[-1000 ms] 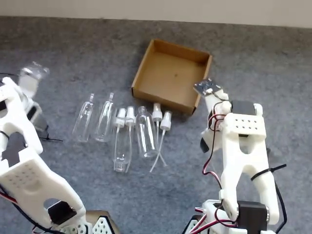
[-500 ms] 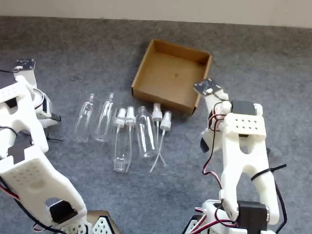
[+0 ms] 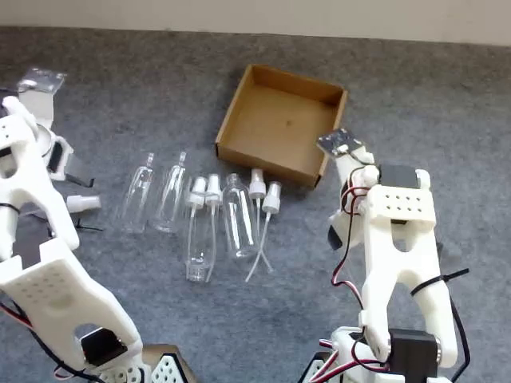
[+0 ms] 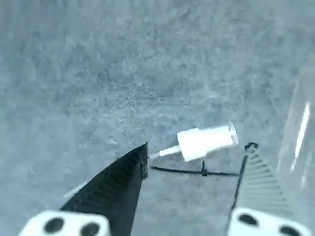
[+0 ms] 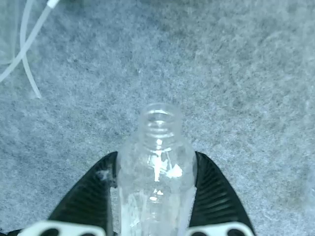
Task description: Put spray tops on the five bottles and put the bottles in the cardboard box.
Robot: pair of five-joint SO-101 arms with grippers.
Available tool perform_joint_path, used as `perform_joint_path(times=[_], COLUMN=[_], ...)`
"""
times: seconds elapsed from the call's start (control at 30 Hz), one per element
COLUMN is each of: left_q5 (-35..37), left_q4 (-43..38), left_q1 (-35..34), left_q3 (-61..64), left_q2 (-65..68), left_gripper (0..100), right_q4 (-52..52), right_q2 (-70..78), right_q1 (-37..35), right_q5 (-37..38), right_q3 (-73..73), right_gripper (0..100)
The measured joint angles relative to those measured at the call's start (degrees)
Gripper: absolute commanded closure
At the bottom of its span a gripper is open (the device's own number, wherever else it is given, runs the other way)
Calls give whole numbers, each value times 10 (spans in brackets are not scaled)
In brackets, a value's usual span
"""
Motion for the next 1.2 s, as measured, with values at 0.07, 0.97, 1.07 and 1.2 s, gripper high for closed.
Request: perform_joint_path(times=[0.07, 0.97, 1.07, 1.2], left_q5=[-100, -394, -394, -375], left_q4=[27, -121, -121, -120], left_q1=[8, 44, 42, 34], left_q3=[-5, 207, 205, 166], left_q2=[0, 0, 0, -7], left_gripper=[740, 921, 923, 923], right_q4=[0, 0, 0, 4], right_q2=[0, 0, 0, 0], right_q1=[0, 0, -1, -1], right_q5=[0, 0, 0, 0], right_q3=[0, 0, 0, 0], right_gripper=[994, 994, 994, 994])
